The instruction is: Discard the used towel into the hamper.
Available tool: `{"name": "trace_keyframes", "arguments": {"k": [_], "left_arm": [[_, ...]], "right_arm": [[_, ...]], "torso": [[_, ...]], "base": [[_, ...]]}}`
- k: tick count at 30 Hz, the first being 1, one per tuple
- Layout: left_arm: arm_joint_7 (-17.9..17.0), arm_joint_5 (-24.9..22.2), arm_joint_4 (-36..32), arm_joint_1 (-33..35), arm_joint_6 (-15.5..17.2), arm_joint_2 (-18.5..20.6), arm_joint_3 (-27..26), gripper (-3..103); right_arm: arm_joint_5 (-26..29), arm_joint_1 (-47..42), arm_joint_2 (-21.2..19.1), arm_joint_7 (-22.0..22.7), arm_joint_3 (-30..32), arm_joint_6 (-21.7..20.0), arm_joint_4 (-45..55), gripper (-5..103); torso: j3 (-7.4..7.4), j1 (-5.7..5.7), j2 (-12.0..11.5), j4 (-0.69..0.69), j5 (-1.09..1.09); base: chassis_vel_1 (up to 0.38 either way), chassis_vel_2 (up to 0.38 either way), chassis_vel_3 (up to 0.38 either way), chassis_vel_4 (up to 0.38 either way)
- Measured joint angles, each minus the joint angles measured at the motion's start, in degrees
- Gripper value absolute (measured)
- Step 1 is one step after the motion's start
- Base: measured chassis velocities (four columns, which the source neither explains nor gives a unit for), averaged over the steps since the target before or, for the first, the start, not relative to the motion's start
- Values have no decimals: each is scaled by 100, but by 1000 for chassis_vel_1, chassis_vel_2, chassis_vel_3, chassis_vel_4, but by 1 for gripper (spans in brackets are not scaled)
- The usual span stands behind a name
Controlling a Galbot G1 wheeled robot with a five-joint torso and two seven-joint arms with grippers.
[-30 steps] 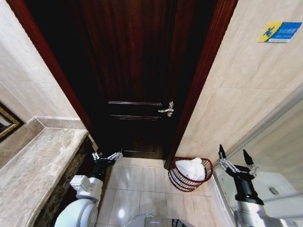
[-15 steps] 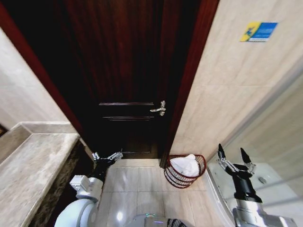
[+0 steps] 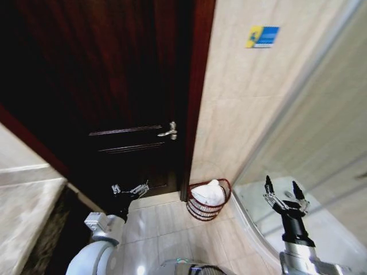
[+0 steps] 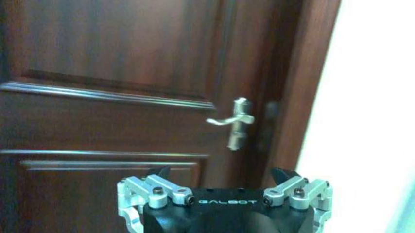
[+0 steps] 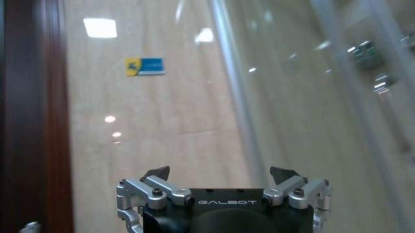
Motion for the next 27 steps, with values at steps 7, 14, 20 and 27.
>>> {"name": "trace_keyframes", "arguments": {"k": [7, 14, 20, 27], "left_arm": [[0, 0, 0, 0, 0, 0, 0, 100], [0, 0, 0, 0, 0, 0, 0, 100], [0, 0, 0, 0, 0, 0, 0, 100], [0, 0, 0, 0, 0, 0, 0, 100]], "right_arm": [[-21, 37, -68, -13, 39, 57, -86, 100], [1, 58, -95, -27, 25, 83, -107, 100], [2, 81, -116, -23, 55, 210, -191, 100], [-35, 72, -94, -9, 54, 255, -169, 100]], "torso": [[0, 0, 0, 0, 0], [0, 0, 0, 0, 1], [0, 0, 0, 0, 1], [0, 1, -1, 0, 0]], "base": [[-121, -125, -116, -119], [-127, -121, -121, -133], [-124, -127, -136, -114], [-123, -117, -124, -123]]}}
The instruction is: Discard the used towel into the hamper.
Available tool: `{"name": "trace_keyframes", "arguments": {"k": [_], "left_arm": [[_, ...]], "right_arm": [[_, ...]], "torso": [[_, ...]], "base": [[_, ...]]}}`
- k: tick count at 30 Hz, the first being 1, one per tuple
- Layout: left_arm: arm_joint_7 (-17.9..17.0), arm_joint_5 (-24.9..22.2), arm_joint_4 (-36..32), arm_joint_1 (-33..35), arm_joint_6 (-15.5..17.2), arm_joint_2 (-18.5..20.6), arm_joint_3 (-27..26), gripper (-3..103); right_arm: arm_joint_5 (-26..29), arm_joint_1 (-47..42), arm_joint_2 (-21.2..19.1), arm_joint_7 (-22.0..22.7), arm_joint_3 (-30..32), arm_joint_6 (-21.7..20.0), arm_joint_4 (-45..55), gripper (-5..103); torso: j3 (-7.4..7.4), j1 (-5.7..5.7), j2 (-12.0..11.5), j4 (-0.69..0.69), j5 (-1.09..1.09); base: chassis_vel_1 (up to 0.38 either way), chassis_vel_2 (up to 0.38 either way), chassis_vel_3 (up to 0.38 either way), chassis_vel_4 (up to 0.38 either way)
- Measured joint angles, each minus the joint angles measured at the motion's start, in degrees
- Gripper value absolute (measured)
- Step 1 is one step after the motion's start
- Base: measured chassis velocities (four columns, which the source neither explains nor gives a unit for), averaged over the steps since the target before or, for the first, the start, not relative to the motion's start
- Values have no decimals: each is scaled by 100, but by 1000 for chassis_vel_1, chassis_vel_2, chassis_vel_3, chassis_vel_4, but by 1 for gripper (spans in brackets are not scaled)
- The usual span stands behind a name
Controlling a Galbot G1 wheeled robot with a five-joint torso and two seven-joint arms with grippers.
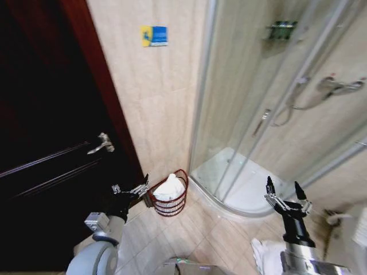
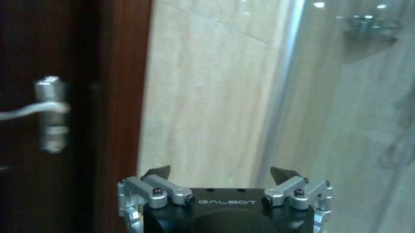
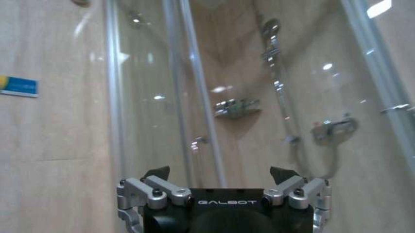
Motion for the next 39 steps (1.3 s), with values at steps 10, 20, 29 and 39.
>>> {"name": "trace_keyframes", "arguments": {"k": [10, 20, 29, 39], "left_arm": [[0, 0, 0, 0, 0, 0, 0, 100], [0, 0, 0, 0, 0, 0, 0, 100], [0, 0, 0, 0, 0, 0, 0, 100], [0, 0, 0, 0, 0, 0, 0, 100]], "right_arm": [[-7, -57, 6, -1, 11, 44, 91, 100], [-5, -81, 37, 4, -7, 61, 155, 100], [11, -44, 19, 13, -7, 58, 115, 100], [24, 13, -4, -9, 6, 59, 52, 100]], "torso": [[0, -1, 0, 0, 1], [0, -1, 0, 0, 1], [0, 0, 0, 0, 1], [0, -1, 0, -1, 1]], "base": [[-126, -130, -128, -112], [-133, -130, -126, -125], [-128, -121, -129, -120], [-97, -106, -98, -97]]}}
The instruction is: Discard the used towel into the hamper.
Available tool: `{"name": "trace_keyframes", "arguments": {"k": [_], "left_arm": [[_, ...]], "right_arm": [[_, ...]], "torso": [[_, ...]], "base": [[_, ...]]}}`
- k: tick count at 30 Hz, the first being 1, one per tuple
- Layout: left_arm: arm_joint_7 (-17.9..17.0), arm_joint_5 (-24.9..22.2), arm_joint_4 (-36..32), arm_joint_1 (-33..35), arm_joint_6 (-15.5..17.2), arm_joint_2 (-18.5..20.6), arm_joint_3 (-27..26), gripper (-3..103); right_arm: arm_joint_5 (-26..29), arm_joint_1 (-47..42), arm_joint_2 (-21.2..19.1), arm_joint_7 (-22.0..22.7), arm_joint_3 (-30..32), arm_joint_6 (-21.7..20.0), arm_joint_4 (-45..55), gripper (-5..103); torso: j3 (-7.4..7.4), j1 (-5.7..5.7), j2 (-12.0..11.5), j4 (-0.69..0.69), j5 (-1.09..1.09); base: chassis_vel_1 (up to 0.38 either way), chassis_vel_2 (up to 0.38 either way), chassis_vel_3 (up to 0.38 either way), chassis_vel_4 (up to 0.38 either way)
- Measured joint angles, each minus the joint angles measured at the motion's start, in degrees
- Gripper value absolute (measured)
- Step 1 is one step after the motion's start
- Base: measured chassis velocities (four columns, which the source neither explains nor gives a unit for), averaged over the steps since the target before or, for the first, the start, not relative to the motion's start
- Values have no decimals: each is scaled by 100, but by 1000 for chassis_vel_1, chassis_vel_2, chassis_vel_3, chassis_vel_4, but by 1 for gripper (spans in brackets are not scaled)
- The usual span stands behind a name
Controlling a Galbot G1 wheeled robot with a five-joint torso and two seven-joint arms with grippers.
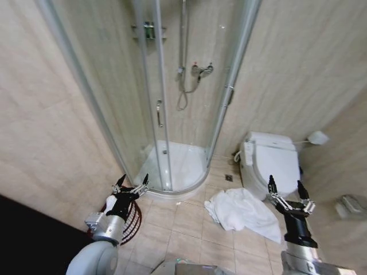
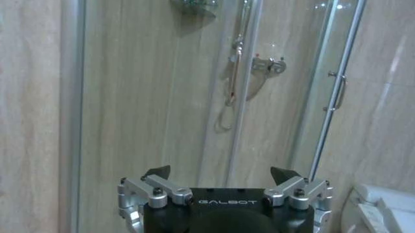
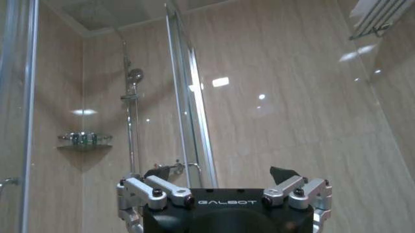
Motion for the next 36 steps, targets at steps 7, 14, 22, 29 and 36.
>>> {"name": "trace_keyframes", "arguments": {"k": [7, 14, 22, 29, 36], "left_arm": [[0, 0, 0, 0, 0, 0, 0, 100], [0, 0, 0, 0, 0, 0, 0, 100], [0, 0, 0, 0, 0, 1, -1, 100], [0, 0, 0, 0, 0, 0, 0, 100], [0, 0, 0, 0, 0, 0, 0, 100]], "right_arm": [[51, 9, -21, 0, 5, 45, -23, 100], [104, -28, -70, -80, 90, 39, -22, 100], [115, -37, -61, -128, 91, 35, 8, 100], [107, -31, -27, -173, 87, 85, -30, 100], [104, -42, -5, -190, 76, 236, -88, 100]], "torso": [[0, 0, 0, 2, -1], [0, 0, 0, 1, 0], [0, 0, 0, 1, -1], [0, 1, 0, 1, 0], [0, 0, 0, -1, -3]], "base": [[-7, -9, -2, -4], [0, 0, 0, 0], [-20, -14, 19, 20], [-133, -153, 141, 127], [-246, -239, 221, 233]]}}
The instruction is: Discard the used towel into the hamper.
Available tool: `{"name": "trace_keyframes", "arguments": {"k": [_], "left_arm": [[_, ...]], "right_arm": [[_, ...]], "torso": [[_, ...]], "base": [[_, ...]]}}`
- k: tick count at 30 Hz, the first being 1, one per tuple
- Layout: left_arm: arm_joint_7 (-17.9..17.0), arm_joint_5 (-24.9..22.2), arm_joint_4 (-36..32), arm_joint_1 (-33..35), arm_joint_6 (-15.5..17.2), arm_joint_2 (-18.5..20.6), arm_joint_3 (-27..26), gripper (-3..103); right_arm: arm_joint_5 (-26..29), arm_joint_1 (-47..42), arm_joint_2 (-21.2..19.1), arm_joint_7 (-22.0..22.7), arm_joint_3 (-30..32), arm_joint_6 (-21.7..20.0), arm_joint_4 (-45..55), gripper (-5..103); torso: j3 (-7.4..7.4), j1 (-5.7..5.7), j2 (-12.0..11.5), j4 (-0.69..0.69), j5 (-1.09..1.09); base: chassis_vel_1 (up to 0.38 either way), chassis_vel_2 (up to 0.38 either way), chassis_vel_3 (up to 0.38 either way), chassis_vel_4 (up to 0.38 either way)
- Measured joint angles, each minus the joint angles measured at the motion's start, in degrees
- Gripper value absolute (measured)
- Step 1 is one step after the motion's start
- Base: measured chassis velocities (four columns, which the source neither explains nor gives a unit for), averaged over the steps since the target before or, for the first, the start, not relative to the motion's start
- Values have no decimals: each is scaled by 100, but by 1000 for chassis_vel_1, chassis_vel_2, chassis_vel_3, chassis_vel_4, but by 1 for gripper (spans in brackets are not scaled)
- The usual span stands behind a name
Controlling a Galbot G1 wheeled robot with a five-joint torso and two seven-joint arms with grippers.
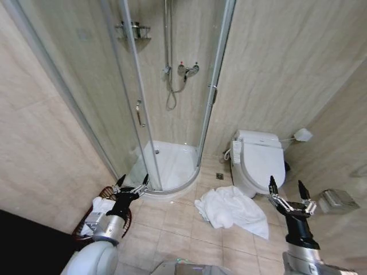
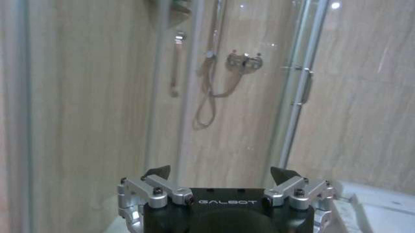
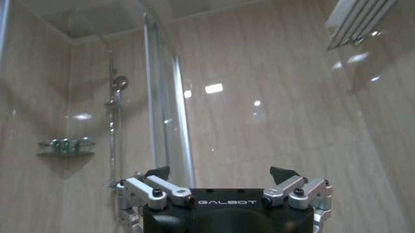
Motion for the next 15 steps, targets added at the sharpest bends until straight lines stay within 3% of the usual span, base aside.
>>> {"name": "trace_keyframes", "arguments": {"k": [8, 10, 12, 15], "left_arm": [[0, 0, 0, 0, 0, -1, 1, 100], [0, 0, -1, 1, 0, -3, 1, 100], [0, 0, 0, 0, 0, 0, 1, 100], [4, 0, -2, 0, -1, -3, 3, 100]], "right_arm": [[6, 10, -4, 91, 16, 101, -75, 100], [9, 13, -13, 92, 19, 147, -98, 100], [9, 17, -14, 79, 23, 184, -110, 100], [10, 27, -15, 55, 40, 247, -137, 100]], "torso": [[1, 1, 0, 1, -1], [0, -1, 1, 3, 9], [1, 1, -1, 1, 1], [1, 1, 0, 1, 10]], "base": [[-309, -318, 308, 306], [-366, -327, 359, 359], [-350, -374, 385, 374], [-288, -262, 307, 223]]}}
